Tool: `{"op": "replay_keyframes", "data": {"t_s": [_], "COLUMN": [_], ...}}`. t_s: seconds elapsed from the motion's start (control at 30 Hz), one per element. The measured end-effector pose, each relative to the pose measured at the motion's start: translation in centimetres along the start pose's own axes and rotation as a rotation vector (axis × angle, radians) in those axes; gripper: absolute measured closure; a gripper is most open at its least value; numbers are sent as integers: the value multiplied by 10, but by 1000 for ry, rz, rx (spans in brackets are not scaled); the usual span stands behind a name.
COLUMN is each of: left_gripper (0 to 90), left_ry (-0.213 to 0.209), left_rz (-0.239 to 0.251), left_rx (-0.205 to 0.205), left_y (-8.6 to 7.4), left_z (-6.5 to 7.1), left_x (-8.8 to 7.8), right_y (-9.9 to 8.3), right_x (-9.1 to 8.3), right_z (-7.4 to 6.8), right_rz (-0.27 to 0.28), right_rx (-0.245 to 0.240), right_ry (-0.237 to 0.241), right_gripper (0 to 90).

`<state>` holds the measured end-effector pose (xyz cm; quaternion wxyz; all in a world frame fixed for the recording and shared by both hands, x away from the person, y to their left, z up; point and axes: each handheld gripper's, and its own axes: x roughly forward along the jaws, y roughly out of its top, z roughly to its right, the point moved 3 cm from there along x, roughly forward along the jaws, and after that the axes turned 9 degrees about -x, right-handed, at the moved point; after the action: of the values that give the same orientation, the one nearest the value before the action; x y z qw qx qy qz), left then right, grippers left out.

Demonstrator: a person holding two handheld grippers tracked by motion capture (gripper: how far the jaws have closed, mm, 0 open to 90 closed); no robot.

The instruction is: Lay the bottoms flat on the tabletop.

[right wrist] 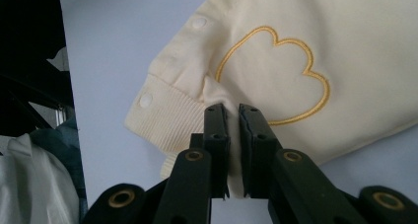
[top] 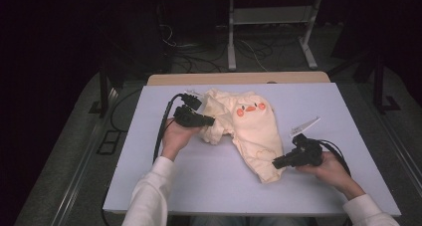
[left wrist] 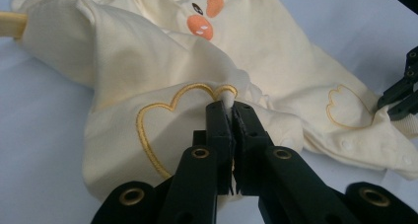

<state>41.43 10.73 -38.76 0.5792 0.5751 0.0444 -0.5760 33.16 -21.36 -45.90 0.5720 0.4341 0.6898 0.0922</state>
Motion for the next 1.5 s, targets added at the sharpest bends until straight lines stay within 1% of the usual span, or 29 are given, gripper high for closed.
{"op": "replay_keyframes", "data": {"t_s": [0.13, 0.17, 0.33, 0.43, 0.57, 0.63, 0.73, 0.77, 0.83, 0.87, 0.93, 0.97, 1.03, 1.1, 1.13, 1.23, 1.27, 1.33, 1.4, 1.43, 1.5], "left_gripper": [855, 856, 855, 855, 850, 842, 802, 786, 761, 734, 685, 655, 604, 525, 482, 376, 360, 301, 232, 211, 194], "left_ry": [-10, -14, -34, -35, -41, -58, -90, -94, -88, -86, -98, -96, -91, -84, -78, -42, -33, -26, -10, -1, -5], "left_rz": [9, 18, 48, 56, 77, 90, 105, 108, 110, 111, 96, 92, 91, 98, 100, 126, 131, 149, 166, 176, 184], "left_rx": [-17, -33, -73, -78, -104, -116, -124, -127, -121, -118, -127, -128, -118, -106, -95, -56, -43, -28, 0, 12, 24], "left_y": [2, 3, 7, 11, 14, 15, 15, 15, 14, 14, 13, 12, 12, 11, 11, 7, 5, 3, 0, -2, -6], "left_z": [-2, -2, -5, -5, -6, -6, -8, -8, -9, -9, -9, -9, -9, -9, -9, -7, -7, -6, -6, -6, -8], "left_x": [10, 13, 25, 31, 42, 48, 56, 59, 64, 66, 71, 72, 70, 64, 61, 50, 46, 38, 29, 25, 18], "right_y": [0, 0, 0, 0, 0, 0, 0, 0, 0, 0, 0, 0, 0, 0, 0, 0, 0, 0, 0, 0, 0], "right_x": [0, 0, 0, 0, 0, 0, 0, 0, 0, 0, 0, 0, 0, 0, 0, 0, 0, 0, 0, 0, 0], "right_z": [-1, -1, -2, -2, -2, -2, -2, -2, -2, -2, -2, -2, -2, -2, -2, -2, -2, -2, -2, -2, -2], "right_rz": [0, -1, -3, -3, -2, -3, -4, -3, -4, -4, -4, -3, -3, -3, -4, -5, -5, -5, -7, -6, -6], "right_rx": [-5, -3, -10, -11, -13, -12, -14, -14, -13, -14, -14, -15, -14, -14, -14, -14, -14, -13, -12, -13, -12], "right_ry": [1, 3, 6, 7, 4, 3, 1, 1, 1, 1, 0, -1, 0, -1, -1, -2, -3, -4, -4, -5, -5], "right_gripper": [815, 814, 814, 814, 813, 813, 813, 813, 813, 813, 812, 813, 812, 812, 811, 812, 811, 812, 811, 811, 812]}}
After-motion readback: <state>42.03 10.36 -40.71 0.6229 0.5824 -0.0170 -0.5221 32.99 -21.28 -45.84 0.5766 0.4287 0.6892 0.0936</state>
